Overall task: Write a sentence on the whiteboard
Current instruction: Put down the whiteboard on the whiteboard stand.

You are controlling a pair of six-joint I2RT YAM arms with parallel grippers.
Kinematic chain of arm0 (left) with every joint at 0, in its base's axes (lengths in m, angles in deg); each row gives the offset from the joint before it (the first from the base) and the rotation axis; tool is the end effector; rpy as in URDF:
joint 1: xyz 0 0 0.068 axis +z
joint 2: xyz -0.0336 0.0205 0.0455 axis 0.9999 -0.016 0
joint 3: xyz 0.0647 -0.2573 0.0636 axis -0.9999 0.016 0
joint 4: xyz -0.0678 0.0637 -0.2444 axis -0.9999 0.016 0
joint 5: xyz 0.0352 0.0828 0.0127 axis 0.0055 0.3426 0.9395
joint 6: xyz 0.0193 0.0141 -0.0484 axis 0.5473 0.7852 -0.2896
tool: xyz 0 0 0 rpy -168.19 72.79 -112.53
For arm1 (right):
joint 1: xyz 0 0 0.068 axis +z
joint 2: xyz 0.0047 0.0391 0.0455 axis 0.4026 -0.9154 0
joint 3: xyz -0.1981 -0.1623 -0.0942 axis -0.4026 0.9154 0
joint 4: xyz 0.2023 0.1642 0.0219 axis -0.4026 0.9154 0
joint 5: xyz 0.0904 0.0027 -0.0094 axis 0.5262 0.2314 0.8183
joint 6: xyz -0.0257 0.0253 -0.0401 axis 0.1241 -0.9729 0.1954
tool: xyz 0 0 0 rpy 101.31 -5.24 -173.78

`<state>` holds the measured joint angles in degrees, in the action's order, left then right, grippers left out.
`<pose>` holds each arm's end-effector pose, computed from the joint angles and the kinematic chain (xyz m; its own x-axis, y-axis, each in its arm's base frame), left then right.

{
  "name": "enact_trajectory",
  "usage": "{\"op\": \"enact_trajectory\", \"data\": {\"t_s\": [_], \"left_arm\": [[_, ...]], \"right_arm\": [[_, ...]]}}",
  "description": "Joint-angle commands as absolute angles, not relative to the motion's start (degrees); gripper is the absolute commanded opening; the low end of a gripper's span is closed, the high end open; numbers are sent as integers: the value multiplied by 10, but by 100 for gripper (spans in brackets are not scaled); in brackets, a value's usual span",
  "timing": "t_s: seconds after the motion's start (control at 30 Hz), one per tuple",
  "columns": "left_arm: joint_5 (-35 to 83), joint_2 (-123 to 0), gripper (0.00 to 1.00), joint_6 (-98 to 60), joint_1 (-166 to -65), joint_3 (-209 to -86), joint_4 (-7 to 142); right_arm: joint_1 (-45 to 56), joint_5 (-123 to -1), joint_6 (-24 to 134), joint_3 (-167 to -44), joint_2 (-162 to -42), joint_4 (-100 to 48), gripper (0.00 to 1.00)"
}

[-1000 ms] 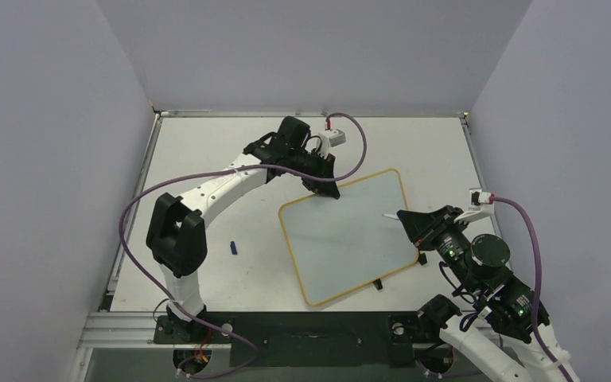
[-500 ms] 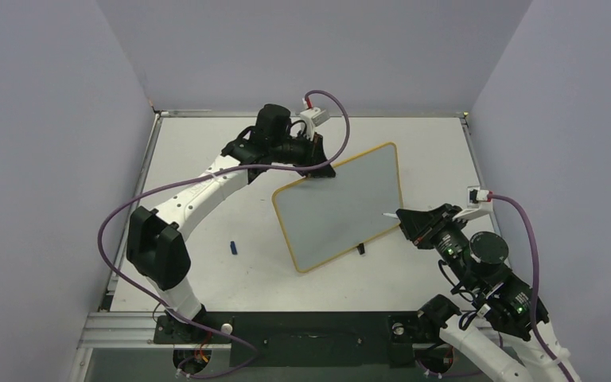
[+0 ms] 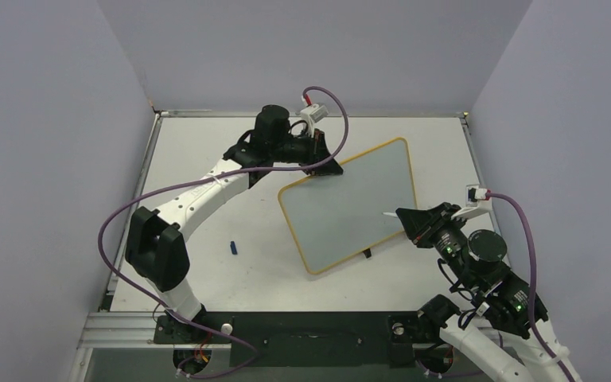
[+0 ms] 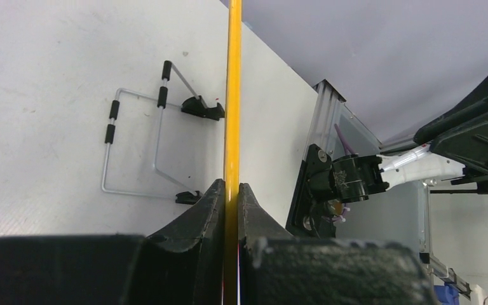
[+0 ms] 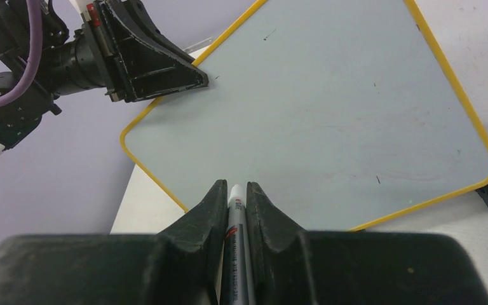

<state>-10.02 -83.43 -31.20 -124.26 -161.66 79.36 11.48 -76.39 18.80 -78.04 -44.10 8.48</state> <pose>0.3126 -0.2497 0.3505 -0.6490 0.0927 -0.7551 0.7403 0.3057 -0.5988 0.0688 0.0438 0.3577 -0.4315 0.5267 -0.7324 -0.2612 0.7041 0.6603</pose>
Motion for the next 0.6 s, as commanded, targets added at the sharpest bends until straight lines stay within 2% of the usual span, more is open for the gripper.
{"op": "enact_trajectory", "data": {"t_s": [0.0,0.57], "left_arm": [[-150,-804,0,-358,-1256,-1672,702],[-91,-908,0,-308,-1300,-1834,786]], "right_arm": [[113,-775,195,-804,-443,69,0],[114,-784,199,-808,-422,89,0]]}}
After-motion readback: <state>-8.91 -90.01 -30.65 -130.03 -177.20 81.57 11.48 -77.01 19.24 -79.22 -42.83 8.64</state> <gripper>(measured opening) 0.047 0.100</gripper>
